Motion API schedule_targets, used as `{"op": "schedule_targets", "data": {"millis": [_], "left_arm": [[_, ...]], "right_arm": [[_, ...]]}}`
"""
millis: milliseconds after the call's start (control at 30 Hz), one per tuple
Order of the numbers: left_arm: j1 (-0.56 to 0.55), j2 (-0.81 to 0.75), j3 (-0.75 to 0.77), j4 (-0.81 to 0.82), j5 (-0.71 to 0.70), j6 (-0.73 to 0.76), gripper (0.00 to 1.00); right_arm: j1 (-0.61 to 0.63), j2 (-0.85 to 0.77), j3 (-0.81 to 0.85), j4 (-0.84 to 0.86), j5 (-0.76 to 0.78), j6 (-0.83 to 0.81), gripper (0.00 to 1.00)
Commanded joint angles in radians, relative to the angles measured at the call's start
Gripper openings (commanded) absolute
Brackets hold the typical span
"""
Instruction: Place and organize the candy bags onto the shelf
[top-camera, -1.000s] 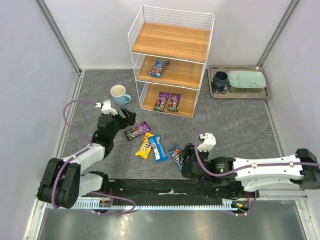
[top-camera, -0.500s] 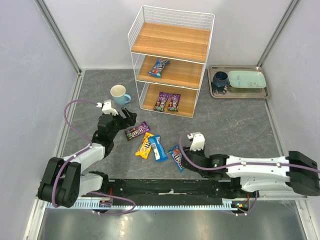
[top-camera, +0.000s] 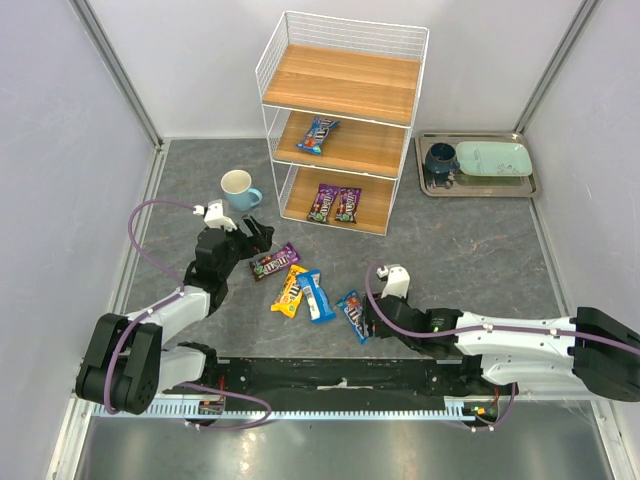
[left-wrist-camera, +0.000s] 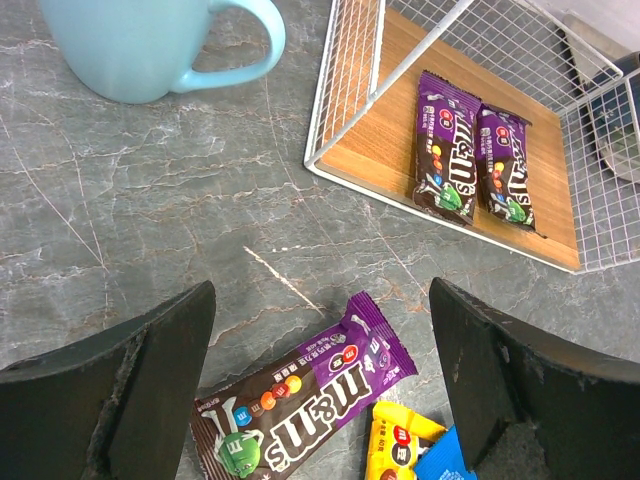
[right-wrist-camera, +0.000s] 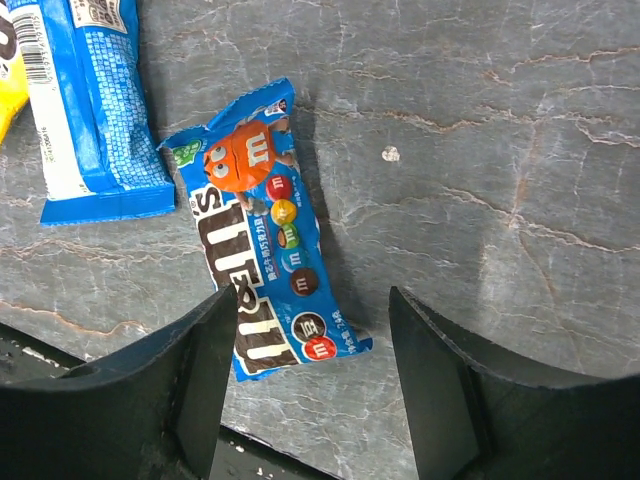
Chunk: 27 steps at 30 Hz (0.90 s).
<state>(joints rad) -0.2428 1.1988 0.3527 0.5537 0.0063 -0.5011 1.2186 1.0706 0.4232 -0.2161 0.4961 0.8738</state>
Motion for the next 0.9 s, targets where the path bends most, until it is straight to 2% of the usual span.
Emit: {"op": "schedule_targets", "data": {"millis": [0, 300, 667, 867], "left_arm": [[-0.001, 0.001, 0.017, 0.040, 0.011, -0.031, 0.94], [-0.001, -0.001, 0.017, 0.040, 0.012, -0.031, 0.94], [-0.001, -0.001, 0.017, 0.040, 0.015, -0.033, 0.94], [-0.001, -0.001, 0.017, 0.040, 0.015, -0.034, 0.94]], "right_arm": [[-0.016, -0.017, -0.015, 0.067, -0.044, -0.015, 0.69], [-0.024, 0.017, -0.040, 0.139, -0.103, 0.002, 0.64], [-0.024, -0.038, -0.086, 0.170, -0.137, 0.047, 0.60], [-0.024, -0.034, -0.092, 0.170, -0.128, 0.056, 0.52]]}}
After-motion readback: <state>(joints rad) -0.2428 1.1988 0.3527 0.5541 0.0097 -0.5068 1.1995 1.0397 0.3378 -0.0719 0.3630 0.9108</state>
